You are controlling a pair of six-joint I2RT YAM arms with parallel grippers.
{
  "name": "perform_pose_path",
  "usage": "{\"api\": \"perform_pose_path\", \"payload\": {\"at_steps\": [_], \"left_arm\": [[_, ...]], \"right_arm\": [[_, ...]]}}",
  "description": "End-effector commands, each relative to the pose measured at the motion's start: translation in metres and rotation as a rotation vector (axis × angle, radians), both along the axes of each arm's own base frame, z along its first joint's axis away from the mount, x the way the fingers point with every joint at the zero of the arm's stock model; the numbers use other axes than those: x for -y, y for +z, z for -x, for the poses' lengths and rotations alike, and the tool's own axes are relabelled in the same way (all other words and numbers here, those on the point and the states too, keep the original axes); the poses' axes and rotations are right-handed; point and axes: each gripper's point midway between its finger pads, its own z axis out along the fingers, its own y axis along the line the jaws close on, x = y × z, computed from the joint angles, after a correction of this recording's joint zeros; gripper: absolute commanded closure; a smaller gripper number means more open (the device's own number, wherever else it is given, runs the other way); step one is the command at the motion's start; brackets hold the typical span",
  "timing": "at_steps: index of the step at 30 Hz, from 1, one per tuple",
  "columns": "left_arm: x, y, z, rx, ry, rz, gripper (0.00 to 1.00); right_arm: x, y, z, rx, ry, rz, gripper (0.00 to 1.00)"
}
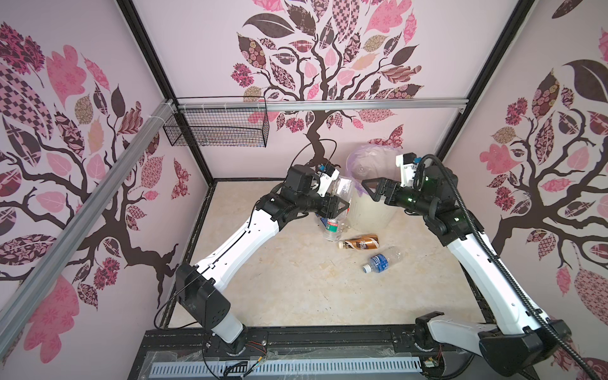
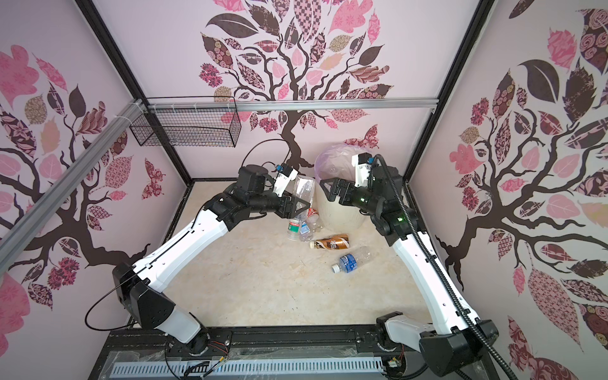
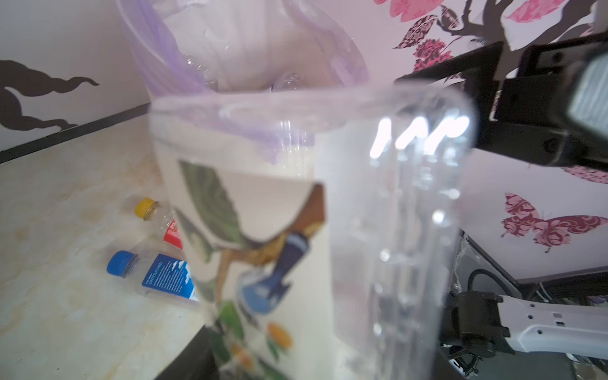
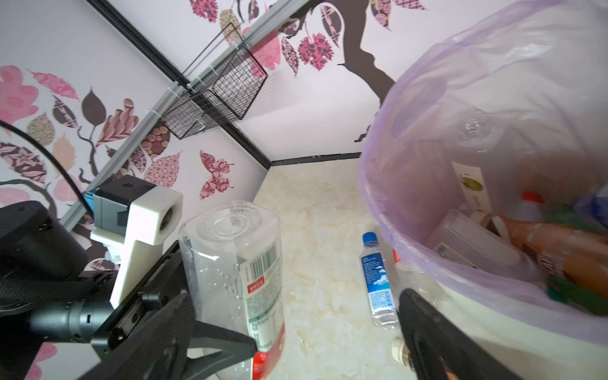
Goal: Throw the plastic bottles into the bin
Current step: 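Raise the green-label bottle toward the right gripper while the right grasps it, then carry the bottle over the bin with the right gripper and release it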
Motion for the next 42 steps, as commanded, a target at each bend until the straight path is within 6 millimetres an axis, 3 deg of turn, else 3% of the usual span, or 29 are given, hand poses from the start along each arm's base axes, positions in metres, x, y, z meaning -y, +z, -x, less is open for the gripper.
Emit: {"api": "perform_pose_path", "payload": {"at_steps": [1, 9, 14, 29, 33, 37, 42], "left_arm": [[0.013, 0.036, 0.008, 0.032, -0.078, 0.108, 0.39], [0.018, 0.060, 0.029, 0.037, -0.160, 0.188, 0.39], [0.020, 0.069, 0.037, 0.042, -0.184, 0.213, 0.38], [0.018, 0.086, 0.042, 0.062, -0.193, 0.245, 0.28], [0.015, 0.085, 0.040, 0.069, -0.175, 0.227, 0.20], [0.004, 0.084, 0.033, 0.074, -0.132, 0.207, 0.04], [-0.018, 0.096, 0.032, 0.136, -0.065, 0.181, 0.02]], "right_arm": [[-0.024, 0.031, 0.005, 0.075, 0.095, -0.058, 0.02], [-0.050, 0.028, -0.001, 0.078, 0.175, -0.095, 0.06], [-0.056, 0.030, -0.002, 0.090, 0.202, -0.130, 0.10], [-0.054, 0.021, -0.001, 0.087, 0.190, -0.140, 0.44], [-0.049, 0.026, -0.004, 0.105, 0.147, -0.133, 0.48], [-0.035, 0.042, -0.020, 0.141, 0.049, -0.056, 0.52], [0.010, 0.075, -0.056, 0.169, -0.129, -0.009, 0.55]]}}
